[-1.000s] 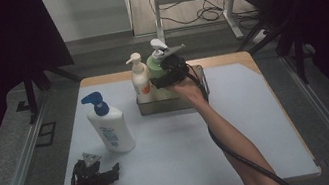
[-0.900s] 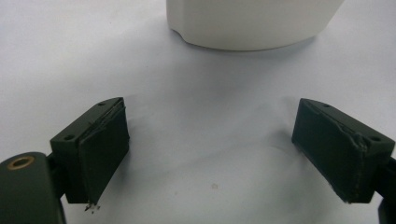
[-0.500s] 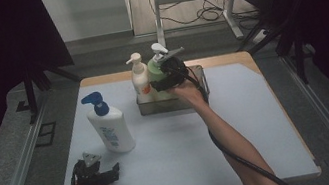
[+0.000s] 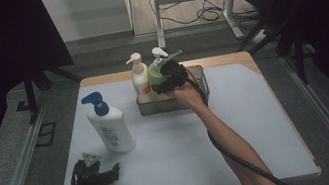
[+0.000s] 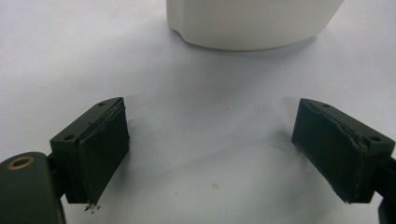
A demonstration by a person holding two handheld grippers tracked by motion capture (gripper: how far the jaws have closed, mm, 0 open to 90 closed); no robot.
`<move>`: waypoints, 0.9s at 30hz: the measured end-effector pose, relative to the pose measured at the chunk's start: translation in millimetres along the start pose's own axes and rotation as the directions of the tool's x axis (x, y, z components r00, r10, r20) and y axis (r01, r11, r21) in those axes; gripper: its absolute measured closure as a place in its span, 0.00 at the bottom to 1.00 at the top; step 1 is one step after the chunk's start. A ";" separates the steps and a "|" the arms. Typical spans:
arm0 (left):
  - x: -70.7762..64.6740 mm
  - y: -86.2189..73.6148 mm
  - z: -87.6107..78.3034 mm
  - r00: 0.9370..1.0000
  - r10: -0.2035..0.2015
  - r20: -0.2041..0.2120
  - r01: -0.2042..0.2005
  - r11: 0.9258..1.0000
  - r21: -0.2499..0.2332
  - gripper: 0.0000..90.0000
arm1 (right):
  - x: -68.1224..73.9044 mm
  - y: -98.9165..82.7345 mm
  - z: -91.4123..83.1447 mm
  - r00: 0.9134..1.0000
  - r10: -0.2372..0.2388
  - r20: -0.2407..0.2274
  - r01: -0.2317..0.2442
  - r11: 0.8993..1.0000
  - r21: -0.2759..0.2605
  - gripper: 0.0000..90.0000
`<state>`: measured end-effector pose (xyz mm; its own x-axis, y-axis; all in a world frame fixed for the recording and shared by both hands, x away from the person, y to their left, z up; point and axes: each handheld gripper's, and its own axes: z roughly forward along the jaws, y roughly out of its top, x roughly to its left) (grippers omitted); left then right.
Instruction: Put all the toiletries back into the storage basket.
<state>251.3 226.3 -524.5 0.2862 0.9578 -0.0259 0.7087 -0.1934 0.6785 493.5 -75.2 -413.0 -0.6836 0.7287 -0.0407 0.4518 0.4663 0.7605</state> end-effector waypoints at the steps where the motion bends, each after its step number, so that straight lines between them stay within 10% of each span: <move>1: 0.0 0.0 0.0 1.000 0.000 0.000 0.000 1.000 0.000 0.12 | 0.0 -0.4 0.5 1.000 0.003 -0.001 -0.003 1.000 0.002 0.14; 27: 0.0 0.1 0.0 1.000 0.000 0.000 0.000 1.000 0.000 0.12 | -5.4 -6.6 -0.5 0.999 0.012 -0.040 -0.013 0.999 -0.032 0.00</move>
<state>251.4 226.2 -524.5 0.2861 0.9579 -0.0261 0.7089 -0.1932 0.6783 494.0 -82.4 -417.5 -0.7005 0.7136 -0.0055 0.4425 0.4405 0.7811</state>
